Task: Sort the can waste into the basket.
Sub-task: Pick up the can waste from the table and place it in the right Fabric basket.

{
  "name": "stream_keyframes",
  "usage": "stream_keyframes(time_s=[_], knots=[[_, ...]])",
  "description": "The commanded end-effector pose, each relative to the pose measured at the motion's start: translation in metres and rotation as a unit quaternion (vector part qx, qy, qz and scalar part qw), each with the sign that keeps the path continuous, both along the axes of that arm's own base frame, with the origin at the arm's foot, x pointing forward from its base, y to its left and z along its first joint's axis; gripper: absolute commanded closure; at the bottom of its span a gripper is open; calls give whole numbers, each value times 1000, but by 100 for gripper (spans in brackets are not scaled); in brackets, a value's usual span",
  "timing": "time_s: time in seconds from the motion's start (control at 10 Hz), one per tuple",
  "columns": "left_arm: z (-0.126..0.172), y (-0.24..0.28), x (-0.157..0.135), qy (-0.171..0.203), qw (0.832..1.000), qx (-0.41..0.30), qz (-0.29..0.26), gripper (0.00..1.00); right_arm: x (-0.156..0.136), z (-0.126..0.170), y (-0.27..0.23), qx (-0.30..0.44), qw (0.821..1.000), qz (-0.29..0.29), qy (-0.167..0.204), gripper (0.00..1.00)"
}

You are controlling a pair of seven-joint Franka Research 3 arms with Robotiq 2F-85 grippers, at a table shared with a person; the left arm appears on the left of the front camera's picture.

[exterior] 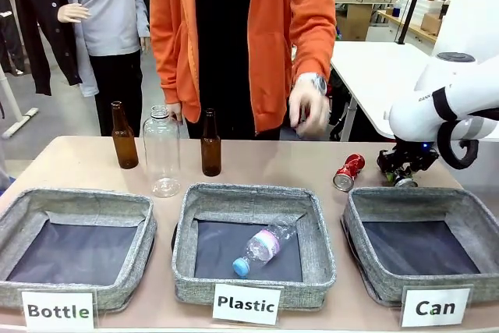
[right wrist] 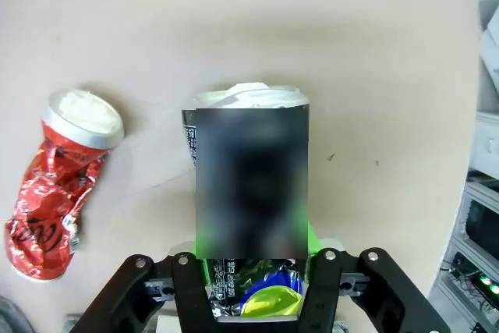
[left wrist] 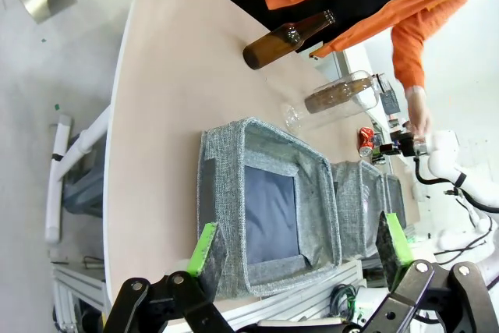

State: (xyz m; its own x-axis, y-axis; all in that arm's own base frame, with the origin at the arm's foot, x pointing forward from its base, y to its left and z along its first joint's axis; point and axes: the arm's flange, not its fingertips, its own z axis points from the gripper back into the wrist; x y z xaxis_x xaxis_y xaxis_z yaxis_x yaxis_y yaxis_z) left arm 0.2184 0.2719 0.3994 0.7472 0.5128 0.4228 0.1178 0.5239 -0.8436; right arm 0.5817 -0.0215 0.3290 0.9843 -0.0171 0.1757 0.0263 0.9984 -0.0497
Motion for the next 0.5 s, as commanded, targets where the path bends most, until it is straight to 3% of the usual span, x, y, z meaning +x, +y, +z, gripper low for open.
stream_keyframes(time_s=[0.0, 0.1, 0.2, 0.4], knots=[[1, 1, 1, -15, 1000, 0, 0, 0, -28, 55, -17, -6, 998, -6, -61, 100], [1, 1, 1, -15, 1000, 0, 0, 0, -52, 98, -36, 9, 996, 18, -83, 100], [1, 1, 1, -15, 1000, 0, 0, 0, -80, 134, -52, 23, 994, 82, -72, 100], [1, 1, 1, -15, 1000, 0, 0, 0, -139, 170, -58, 28, 972, 233, -18, 100]])
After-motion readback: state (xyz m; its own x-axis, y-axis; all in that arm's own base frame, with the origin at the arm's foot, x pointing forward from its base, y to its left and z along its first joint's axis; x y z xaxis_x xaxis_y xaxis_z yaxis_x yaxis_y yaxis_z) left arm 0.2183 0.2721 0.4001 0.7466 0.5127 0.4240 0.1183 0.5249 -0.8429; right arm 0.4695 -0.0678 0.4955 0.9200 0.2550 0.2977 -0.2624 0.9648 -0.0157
